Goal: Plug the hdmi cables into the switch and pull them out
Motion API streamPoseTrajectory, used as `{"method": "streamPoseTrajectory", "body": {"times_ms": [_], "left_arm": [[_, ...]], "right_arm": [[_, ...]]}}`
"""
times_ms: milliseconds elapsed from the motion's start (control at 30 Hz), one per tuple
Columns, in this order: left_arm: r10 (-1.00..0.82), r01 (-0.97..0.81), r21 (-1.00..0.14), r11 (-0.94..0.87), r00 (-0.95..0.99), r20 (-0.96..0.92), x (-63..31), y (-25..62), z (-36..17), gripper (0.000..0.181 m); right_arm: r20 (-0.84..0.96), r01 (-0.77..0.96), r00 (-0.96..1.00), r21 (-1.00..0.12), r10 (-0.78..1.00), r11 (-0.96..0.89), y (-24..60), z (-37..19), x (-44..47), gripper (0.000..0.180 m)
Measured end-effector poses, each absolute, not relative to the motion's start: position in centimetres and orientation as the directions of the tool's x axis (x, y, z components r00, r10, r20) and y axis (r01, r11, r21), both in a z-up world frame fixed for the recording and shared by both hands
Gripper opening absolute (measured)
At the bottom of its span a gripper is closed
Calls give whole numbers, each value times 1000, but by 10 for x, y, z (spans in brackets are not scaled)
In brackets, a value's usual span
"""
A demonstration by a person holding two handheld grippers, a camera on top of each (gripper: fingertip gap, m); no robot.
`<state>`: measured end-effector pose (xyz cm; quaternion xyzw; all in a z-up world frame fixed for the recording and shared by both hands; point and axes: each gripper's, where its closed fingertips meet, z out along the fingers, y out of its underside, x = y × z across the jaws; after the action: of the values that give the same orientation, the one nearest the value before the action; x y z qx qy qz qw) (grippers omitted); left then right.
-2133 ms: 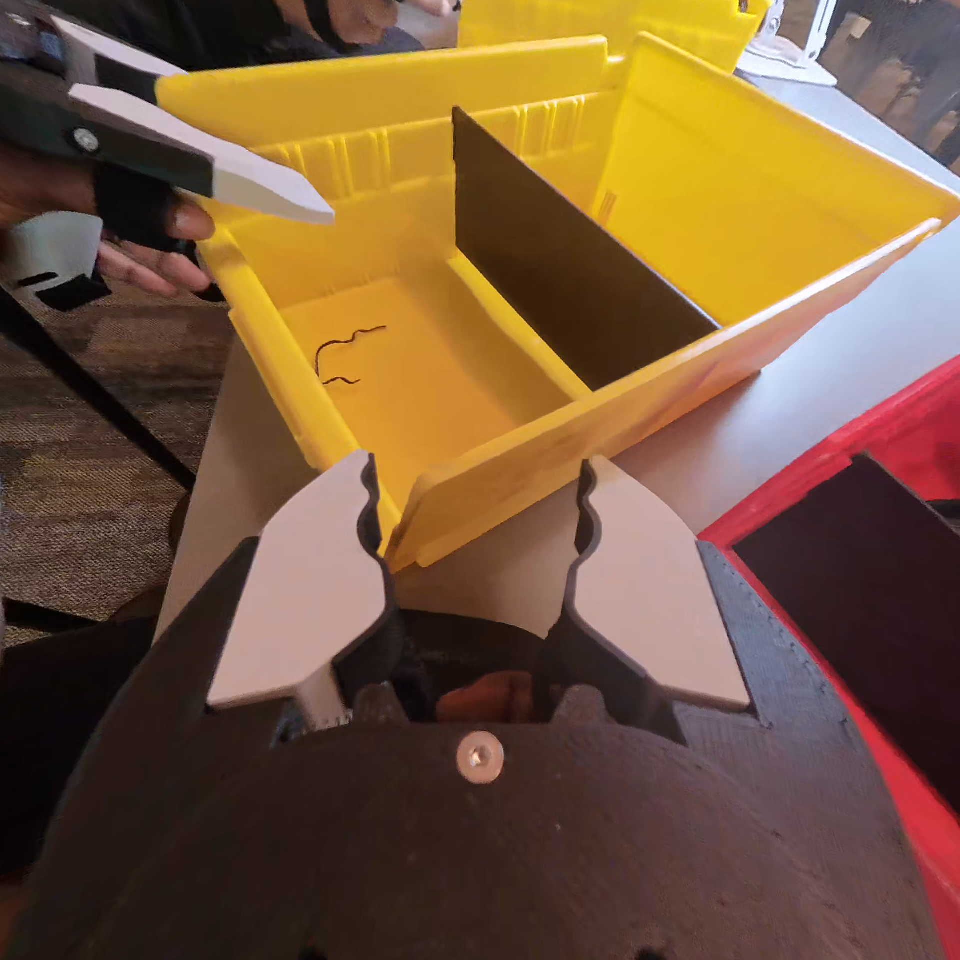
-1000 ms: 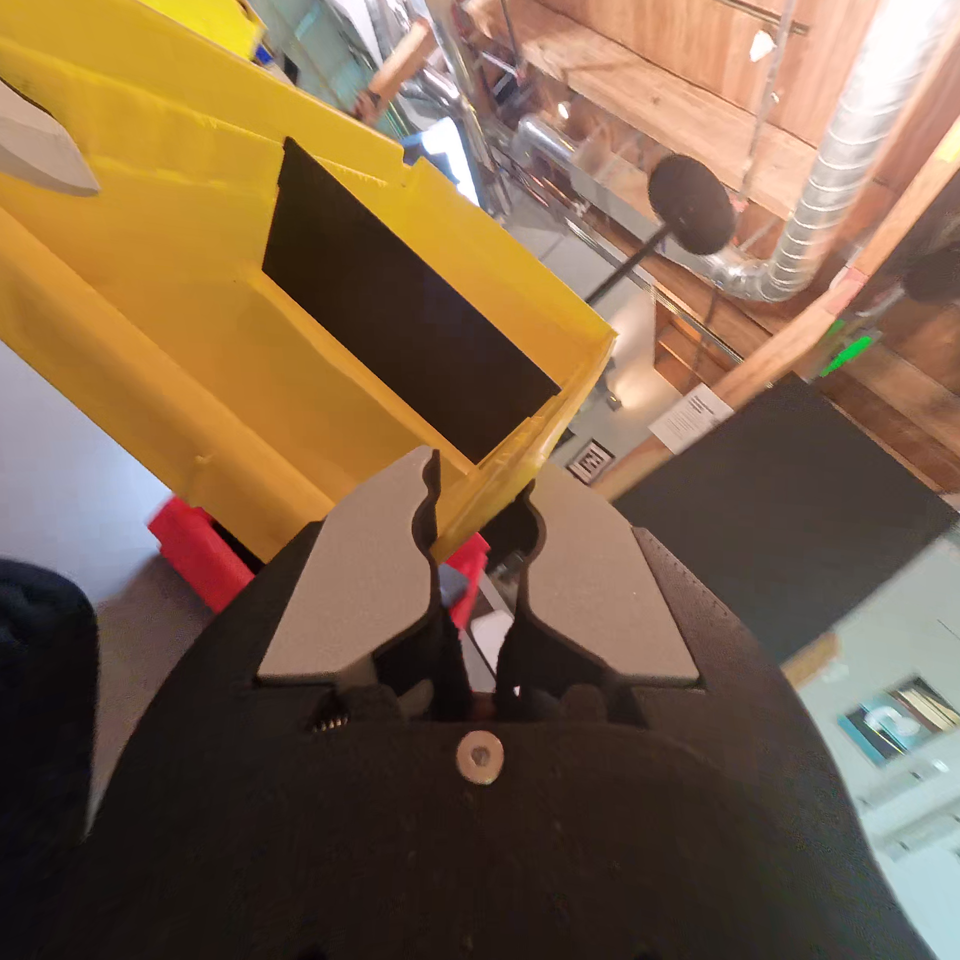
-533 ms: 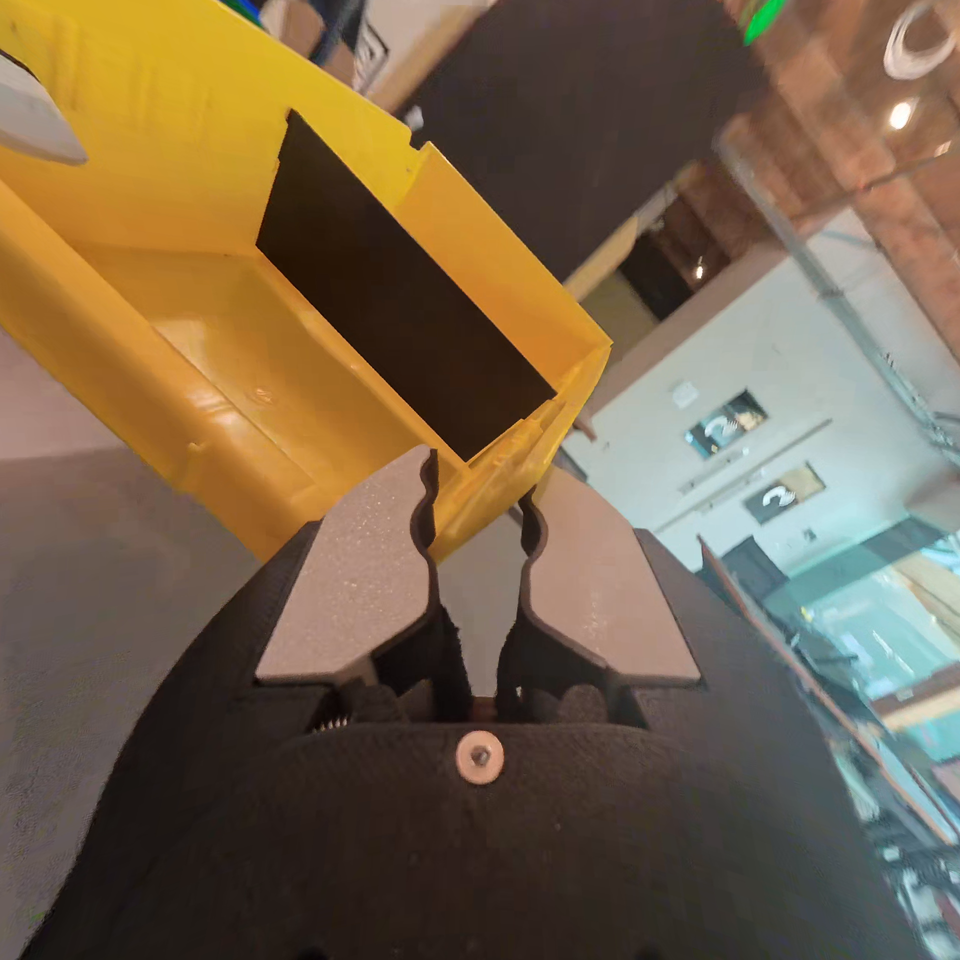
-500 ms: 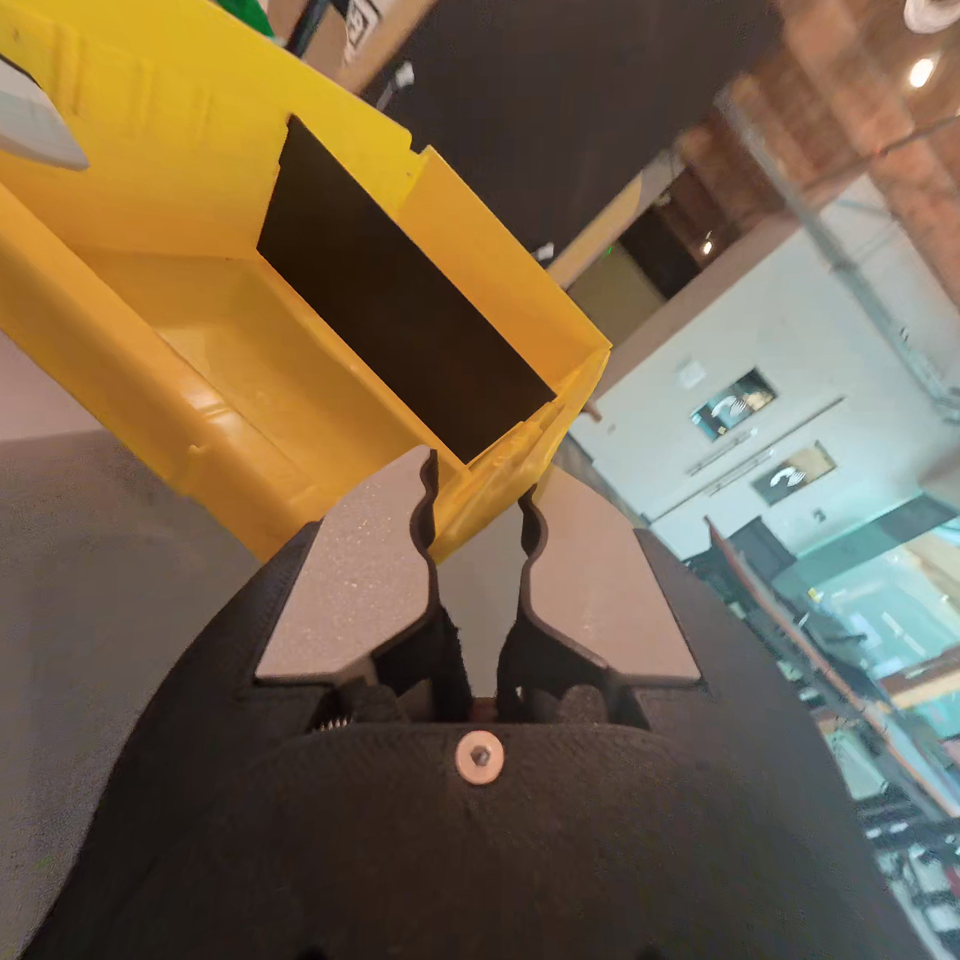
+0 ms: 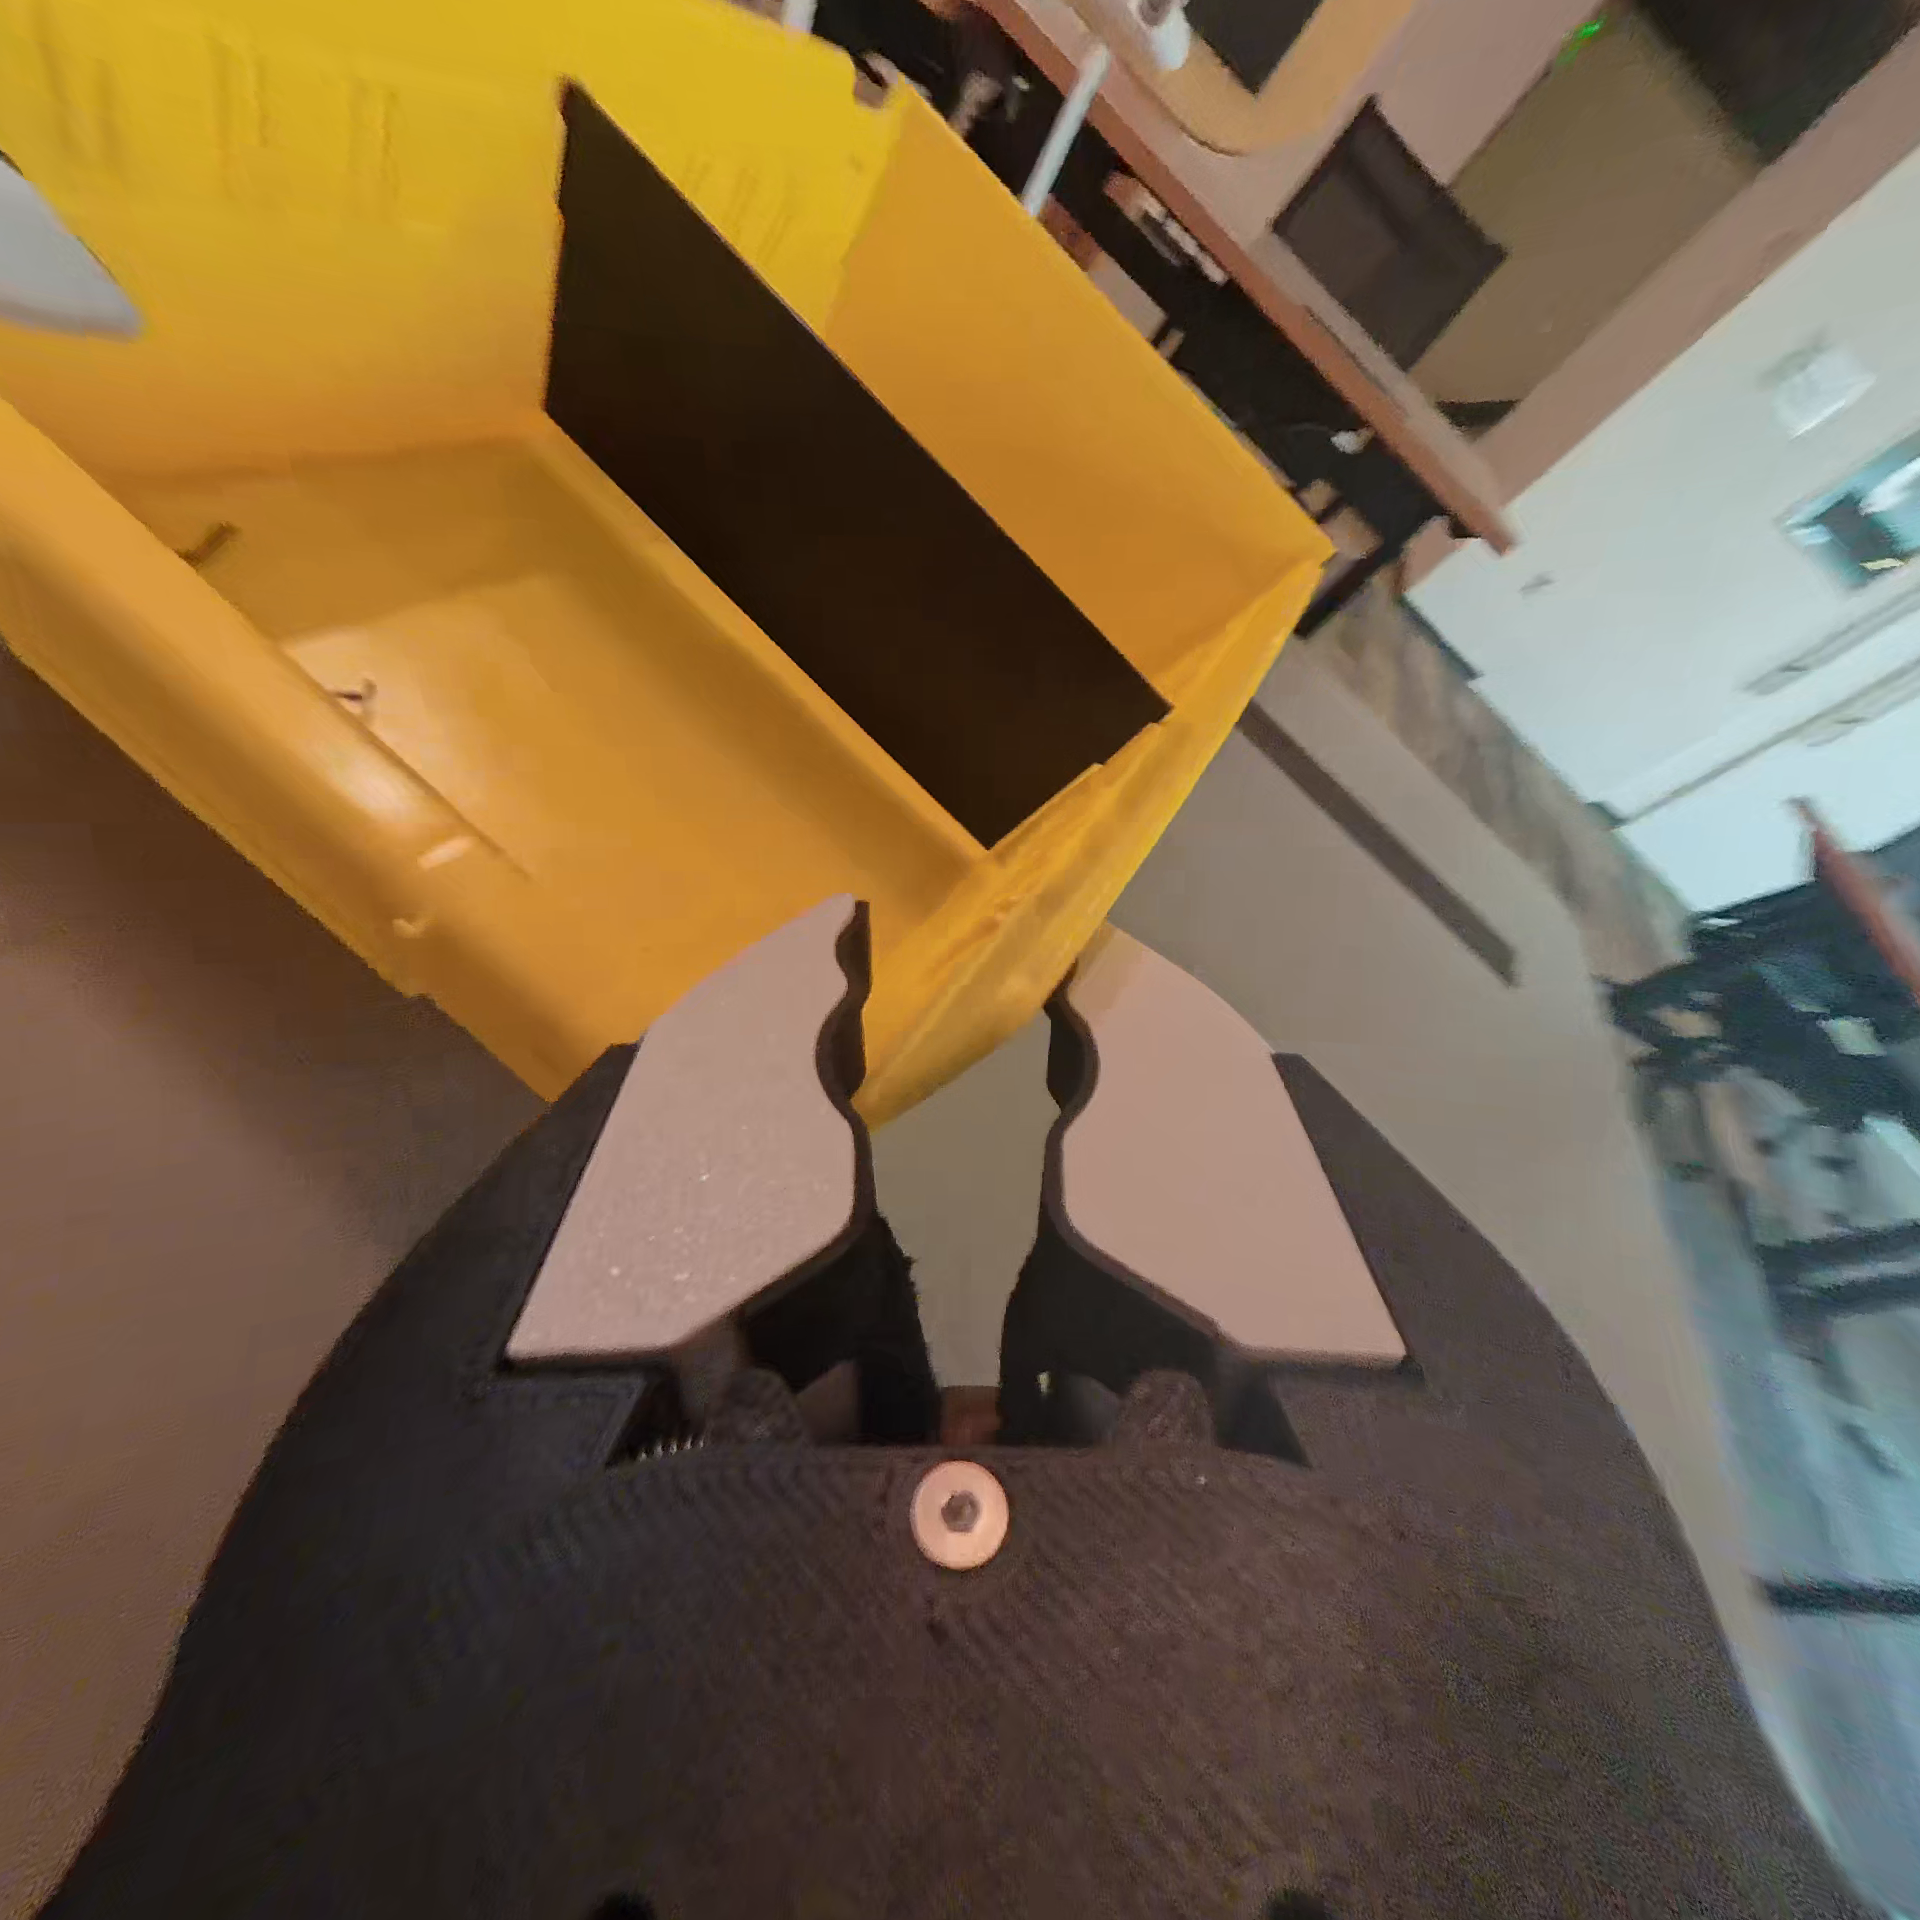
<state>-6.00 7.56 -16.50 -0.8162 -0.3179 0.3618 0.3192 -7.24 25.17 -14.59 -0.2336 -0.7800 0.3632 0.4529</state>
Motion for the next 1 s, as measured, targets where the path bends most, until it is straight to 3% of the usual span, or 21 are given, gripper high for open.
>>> {"method": "streamPoseTrajectory", "body": {"times_ms": [67,233,300,400,467,500,567,633,800,933,1000], "left_arm": [[742,273,-758,-593,552,-381,-58,75,-162,43],[714,297,-837,-460,684,-149,-28,82,-148,109],[673,279,-874,-398,736,-72,-6,78,-134,119],[683,185,-927,-326,724,-95,19,44,-108,118],[730,157,-922,-354,662,-167,31,0,-104,98],[759,180,-902,-392,617,-207,35,-27,-110,83],[807,271,-847,-457,527,-267,39,-82,-128,76],[816,346,-783,-517,475,-329,39,-124,-145,68],[682,354,-592,-724,491,-542,9,-159,-169,62],[575,394,-419,-818,535,-618,-17,-176,-192,59],[529,416,-347,-841,493,-691,-29,-193,-194,47]], "right_arm": [[430,58,-554,-835,713,548,249,-147,-71,43],[181,118,-626,-940,759,321,258,-128,-71,86],[141,88,-653,-962,744,259,258,-115,-67,100],[180,15,-670,-967,721,255,257,-96,-57,98],[226,8,-696,-946,681,323,251,-90,-46,83],[250,-1,-715,-934,653,356,245,-87,-39,77],[309,-63,-768,-908,561,413,227,-83,-21,62],[392,-138,-799,-858,456,495,207,-88,-6,60],[523,-197,-836,-573,170,796,181,-149,3,68],[560,-217,-825,-426,68,878,180,-178,-11,70],[594,-214,-804,-343,35,915,187,-188,-21,66]]}}
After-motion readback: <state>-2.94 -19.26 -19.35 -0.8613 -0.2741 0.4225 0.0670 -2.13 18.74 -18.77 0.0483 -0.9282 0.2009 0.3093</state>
